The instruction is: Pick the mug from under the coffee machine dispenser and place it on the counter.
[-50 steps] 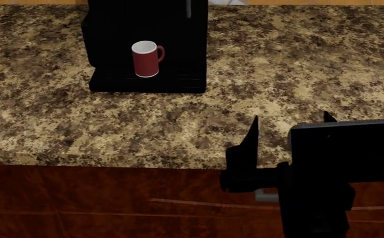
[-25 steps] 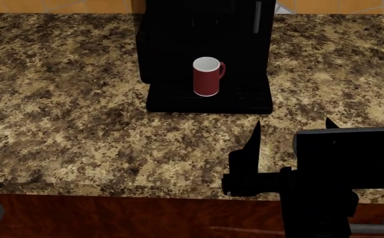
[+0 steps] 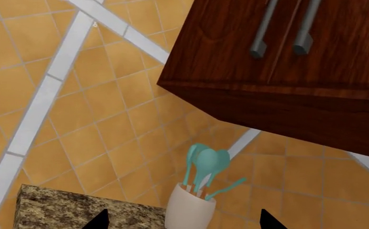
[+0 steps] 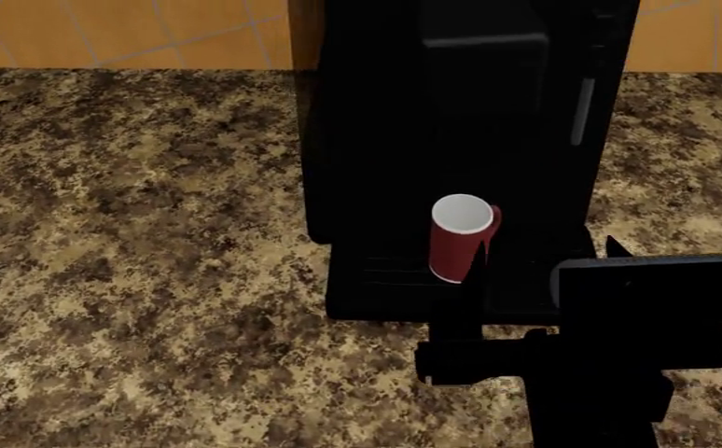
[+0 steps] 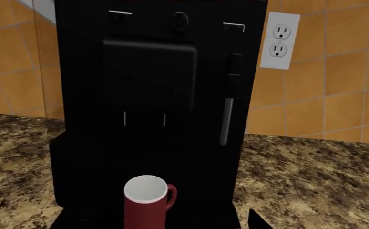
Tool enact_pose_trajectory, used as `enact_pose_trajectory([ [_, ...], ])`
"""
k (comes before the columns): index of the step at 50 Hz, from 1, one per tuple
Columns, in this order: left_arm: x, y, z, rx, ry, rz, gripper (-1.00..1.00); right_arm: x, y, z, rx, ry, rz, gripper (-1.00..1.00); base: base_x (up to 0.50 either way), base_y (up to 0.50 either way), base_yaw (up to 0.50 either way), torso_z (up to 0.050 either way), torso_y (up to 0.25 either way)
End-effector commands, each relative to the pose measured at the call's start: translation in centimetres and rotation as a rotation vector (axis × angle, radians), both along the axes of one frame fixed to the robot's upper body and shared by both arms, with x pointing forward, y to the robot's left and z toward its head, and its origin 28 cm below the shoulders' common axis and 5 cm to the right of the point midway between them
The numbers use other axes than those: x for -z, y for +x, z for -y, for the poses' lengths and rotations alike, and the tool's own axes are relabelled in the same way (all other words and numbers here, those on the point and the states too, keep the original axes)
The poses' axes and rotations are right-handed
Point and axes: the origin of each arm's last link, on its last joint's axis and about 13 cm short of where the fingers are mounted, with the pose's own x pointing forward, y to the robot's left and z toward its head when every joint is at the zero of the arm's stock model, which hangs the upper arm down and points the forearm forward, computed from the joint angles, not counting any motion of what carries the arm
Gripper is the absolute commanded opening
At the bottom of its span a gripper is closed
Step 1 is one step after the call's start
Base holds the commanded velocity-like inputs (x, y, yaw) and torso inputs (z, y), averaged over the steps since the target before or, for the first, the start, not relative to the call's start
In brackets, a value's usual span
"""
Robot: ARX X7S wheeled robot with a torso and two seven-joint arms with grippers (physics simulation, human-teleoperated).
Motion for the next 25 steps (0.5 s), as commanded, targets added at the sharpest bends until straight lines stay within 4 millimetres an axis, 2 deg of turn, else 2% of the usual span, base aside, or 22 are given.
enact_pose_trajectory([
  [1,0.0,0.0,0.0,0.0,0.001,0.001,1.0,0.3,0.0,0.0,-0.002,0.014,-0.006,1.0,0.39,0.44,0.0,0.0,0.0],
  [12,0.0,0.0,0.0,0.003,-0.001,0.002,1.0,0.7,0.0,0.1,-0.003,0.047,-0.035,1.0,0.38,0.21,0.0,0.0,0.001],
  [17,0.0,0.0,0.0,0.004,-0.001,0.003,1.0,1.4,-0.4,0.1,-0.012,0.097,-0.147,1.0,0.06,0.0,0.0,0.0,0.0],
  [23,0.0,0.0,0.0,0.004,0.002,0.004,1.0,0.4,-2.0,0.6,-0.025,0.16,-0.33,1.0,0.0,0.0,0.0,0.0,0.0],
  [25,0.0,0.0,0.0,0.004,0.003,0.003,1.0,0.7,-2.2,0.8,-0.035,0.166,-0.372,1.0,0.0,0.0,0.0,0.0,0.0],
])
